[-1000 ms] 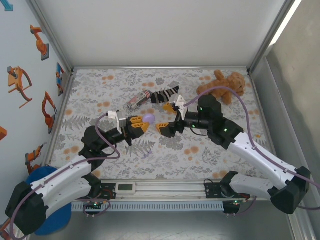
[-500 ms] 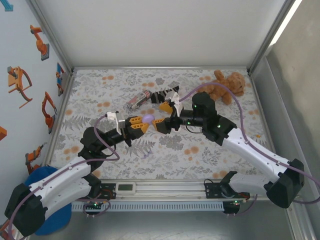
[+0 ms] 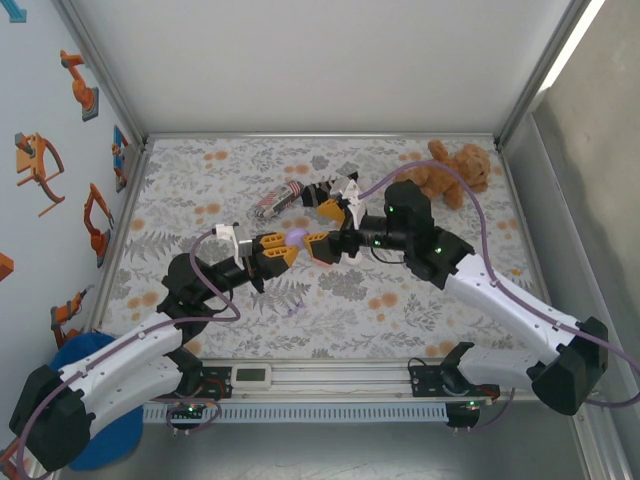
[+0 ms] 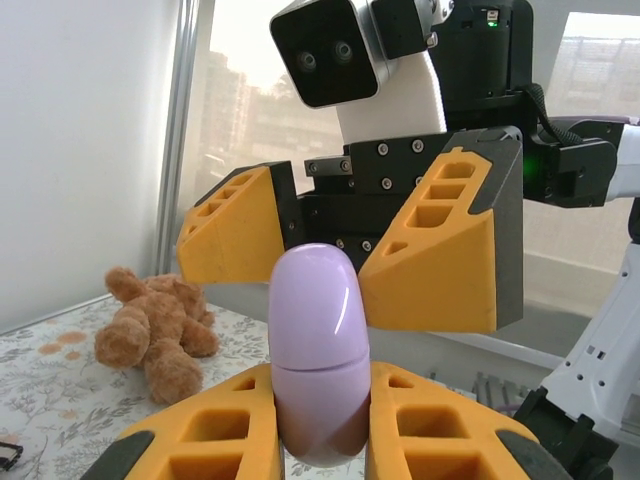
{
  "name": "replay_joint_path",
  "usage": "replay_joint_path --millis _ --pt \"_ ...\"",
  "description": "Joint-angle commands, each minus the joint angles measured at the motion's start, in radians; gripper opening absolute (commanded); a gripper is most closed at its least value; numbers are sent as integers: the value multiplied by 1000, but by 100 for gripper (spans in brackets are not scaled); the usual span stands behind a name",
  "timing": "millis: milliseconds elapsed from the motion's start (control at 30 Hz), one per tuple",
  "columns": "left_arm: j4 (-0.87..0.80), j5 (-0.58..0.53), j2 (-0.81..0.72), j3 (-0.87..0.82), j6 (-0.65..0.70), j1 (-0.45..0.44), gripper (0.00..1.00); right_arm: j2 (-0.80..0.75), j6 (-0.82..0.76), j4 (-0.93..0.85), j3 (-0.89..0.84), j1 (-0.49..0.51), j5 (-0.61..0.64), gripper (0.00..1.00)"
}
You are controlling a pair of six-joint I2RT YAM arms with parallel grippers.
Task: Insert the wireless bluetooth earbuds into the charging case
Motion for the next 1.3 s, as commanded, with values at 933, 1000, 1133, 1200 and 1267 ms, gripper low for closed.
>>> replay_joint_path --millis 933,1000,1133,1200,1267 --pt "-62 2 -38 16 55 -15 0 -8 29 -36 98 -5 17 83" --pt "-61 2 -37 18 56 -18 0 3 27 -53 100 -5 10 83" --pt "-63 2 -36 19 56 -18 0 27 30 -66 104 -5 21 83" --pt "-64 2 -37 19 57 -18 0 34 33 -65 107 -5 27 83" --pt "-64 2 -38 21 57 -19 0 42 32 -67 111 -4 34 83"
